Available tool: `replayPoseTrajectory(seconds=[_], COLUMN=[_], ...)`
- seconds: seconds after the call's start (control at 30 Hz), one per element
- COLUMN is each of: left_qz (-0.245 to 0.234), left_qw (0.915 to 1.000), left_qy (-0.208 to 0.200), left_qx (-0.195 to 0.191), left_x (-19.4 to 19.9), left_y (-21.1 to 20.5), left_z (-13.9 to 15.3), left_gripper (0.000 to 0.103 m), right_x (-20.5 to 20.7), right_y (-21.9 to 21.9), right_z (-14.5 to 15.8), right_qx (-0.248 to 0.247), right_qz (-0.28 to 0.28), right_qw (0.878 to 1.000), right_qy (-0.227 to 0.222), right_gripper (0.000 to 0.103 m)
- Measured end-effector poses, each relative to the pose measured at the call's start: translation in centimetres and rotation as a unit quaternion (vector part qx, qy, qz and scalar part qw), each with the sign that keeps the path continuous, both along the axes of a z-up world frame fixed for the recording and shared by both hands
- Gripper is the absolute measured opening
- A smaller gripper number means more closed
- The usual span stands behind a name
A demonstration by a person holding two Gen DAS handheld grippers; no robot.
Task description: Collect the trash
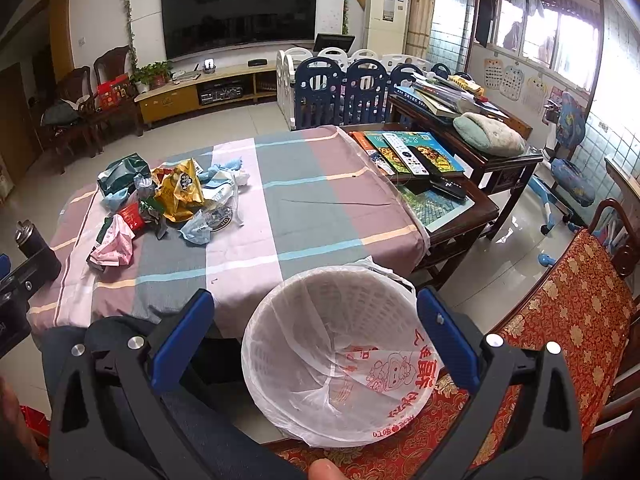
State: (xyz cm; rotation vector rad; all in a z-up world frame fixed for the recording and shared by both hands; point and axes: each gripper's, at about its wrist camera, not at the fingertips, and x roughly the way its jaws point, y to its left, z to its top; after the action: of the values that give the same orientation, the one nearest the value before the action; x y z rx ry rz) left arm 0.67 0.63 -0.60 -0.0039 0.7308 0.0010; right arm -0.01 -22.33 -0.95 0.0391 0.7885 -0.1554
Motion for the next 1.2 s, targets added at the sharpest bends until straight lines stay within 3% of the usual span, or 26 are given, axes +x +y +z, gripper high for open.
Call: replayPoseTrajectory(seconds=[1.2], left_qz=[0.004], left_qw=[0.9999], left_qy=[0.009], left_qx=[-0.007], left_x=[0.33], left_y=[0.36], left_z=[-0.66], left_gripper=[0.100], right_x=[0.15], right_y=[-0.37], right_z=[-0.97], right_qx=[-0.002], right_qz=[-0.009], right_qw=[1.000], right_qy=[0.011], right_gripper=[0.100])
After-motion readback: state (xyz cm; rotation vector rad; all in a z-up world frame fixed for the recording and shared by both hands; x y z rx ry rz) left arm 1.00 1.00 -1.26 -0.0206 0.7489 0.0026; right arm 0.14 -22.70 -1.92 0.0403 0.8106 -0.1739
